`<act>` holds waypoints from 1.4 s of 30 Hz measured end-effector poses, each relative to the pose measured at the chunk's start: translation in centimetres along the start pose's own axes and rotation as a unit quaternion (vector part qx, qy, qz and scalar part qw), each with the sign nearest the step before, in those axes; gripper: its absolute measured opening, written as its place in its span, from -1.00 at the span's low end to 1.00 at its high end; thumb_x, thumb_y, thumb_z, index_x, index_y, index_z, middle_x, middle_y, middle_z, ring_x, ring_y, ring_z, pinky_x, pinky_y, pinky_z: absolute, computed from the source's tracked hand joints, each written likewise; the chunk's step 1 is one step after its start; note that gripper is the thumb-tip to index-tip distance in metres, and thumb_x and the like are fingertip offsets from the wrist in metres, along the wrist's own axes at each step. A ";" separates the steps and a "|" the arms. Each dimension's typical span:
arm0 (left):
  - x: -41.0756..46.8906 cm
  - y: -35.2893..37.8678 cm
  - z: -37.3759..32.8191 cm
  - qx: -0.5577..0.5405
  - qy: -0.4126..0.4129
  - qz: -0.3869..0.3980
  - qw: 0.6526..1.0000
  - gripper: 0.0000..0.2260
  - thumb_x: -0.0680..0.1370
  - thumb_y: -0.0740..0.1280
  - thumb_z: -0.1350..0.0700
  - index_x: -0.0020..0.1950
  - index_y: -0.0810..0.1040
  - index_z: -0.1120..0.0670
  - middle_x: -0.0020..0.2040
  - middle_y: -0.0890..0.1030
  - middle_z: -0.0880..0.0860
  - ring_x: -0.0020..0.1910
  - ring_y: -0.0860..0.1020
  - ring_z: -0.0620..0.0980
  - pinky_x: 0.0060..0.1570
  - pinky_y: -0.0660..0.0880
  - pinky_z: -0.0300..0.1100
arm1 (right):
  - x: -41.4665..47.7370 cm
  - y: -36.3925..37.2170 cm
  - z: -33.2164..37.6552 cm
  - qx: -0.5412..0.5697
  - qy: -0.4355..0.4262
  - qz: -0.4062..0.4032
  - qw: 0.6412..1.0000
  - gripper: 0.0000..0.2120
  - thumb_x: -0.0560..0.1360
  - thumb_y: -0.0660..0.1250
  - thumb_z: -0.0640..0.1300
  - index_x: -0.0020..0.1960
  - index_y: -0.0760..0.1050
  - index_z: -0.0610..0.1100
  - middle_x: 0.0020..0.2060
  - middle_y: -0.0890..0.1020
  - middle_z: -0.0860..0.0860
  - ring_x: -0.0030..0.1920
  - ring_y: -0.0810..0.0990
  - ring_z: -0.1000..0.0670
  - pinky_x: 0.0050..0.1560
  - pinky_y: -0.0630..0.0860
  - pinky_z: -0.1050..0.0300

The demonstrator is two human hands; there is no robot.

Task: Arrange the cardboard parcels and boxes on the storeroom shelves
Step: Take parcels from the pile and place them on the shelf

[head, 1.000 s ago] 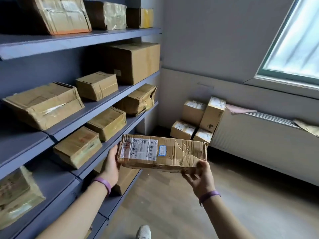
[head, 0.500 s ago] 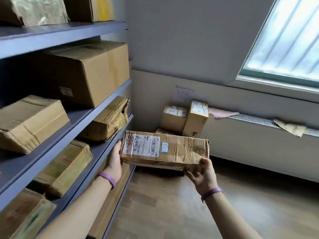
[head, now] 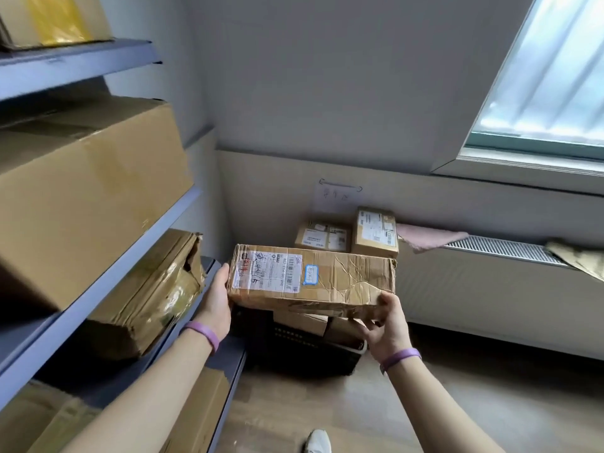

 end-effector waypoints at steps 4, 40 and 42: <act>6.9 3.9 -1.5 0.010 -0.010 -0.028 1.000 -0.60 0.71 0.03 -0.10 0.12 0.63 0.02 -0.01 0.70 0.00 0.05 0.59 -0.07 0.01 0.43 -0.21 | 7.0 3.6 3.4 -0.005 0.020 0.006 1.000 -0.85 0.54 0.28 -0.10 -0.20 0.40 -0.08 -0.42 0.47 -0.06 -0.30 0.50 -0.06 -0.10 0.57 -0.07; 55.0 15.6 6.8 0.068 -0.208 -0.035 0.975 -0.73 0.69 0.18 -0.07 0.06 0.63 0.00 -0.07 0.71 -0.05 -0.01 0.63 -0.10 -0.09 0.48 -0.20 | 51.0 17.9 5.0 -0.369 0.029 -0.026 0.928 -0.73 0.52 0.34 -0.44 0.01 0.35 -0.13 -0.19 0.45 -0.10 -0.31 0.55 0.13 -0.22 0.57 0.35; 56.0 16.4 7.8 0.070 -0.217 -0.030 0.973 -0.74 0.69 0.17 -0.06 0.02 0.62 -0.01 -0.07 0.69 -0.05 -0.04 0.61 -0.12 -0.14 0.45 -0.22 | 52.9 16.3 4.5 -0.465 0.040 -0.063 0.882 -0.63 0.43 0.51 -0.30 0.06 0.37 -0.09 -0.08 0.56 -0.08 -0.16 0.61 0.03 -0.05 0.62 0.11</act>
Point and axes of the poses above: each hand's wrist, its own x-axis towards the middle knuckle, its own y-axis out of the palm, z = x × y, the point moved 9 cm from there along x, towards the middle knuckle
